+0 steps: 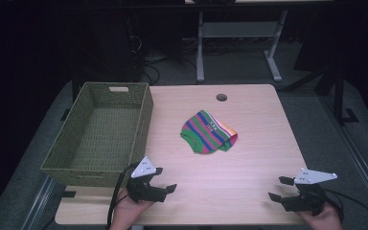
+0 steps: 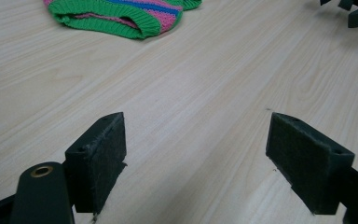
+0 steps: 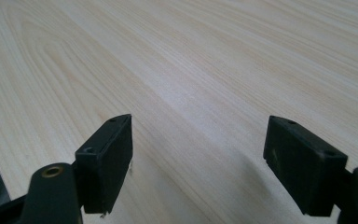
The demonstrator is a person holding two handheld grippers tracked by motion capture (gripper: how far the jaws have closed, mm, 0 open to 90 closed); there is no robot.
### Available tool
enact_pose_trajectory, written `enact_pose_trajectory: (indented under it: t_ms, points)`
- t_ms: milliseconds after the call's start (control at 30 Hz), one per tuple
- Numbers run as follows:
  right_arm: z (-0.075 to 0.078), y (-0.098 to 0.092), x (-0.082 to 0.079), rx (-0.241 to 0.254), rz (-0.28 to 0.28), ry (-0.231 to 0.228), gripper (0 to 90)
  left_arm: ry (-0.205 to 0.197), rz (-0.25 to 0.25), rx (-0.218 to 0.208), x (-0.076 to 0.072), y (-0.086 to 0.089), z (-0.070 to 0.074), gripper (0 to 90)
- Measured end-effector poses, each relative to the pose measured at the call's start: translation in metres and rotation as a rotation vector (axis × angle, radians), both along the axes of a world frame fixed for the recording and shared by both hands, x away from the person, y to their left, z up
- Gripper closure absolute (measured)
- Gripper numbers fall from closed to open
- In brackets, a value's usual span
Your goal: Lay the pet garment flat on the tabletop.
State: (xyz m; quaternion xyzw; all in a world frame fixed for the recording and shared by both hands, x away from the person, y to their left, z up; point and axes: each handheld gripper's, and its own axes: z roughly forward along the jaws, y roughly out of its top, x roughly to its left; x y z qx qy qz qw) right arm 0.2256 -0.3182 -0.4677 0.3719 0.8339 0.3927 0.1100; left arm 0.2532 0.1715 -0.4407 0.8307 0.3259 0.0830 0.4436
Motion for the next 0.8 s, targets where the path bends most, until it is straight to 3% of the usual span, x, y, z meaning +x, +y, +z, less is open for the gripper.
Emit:
enact_pose_trajectory:
  t_ms: [567, 800]
  points:
    - [0.004, 0.009, -0.002, 0.003, 0.014, -0.008, 22.6, -0.008, -0.008, -0.007, 0.000, 0.002, 0.001, 18.2]
    - [0.012, 0.016, 0.001, 0.021, 0.037, -0.023, 21.6, 0.000, -0.013, -0.004, 0.001, 0.000, -0.001, 18.2]
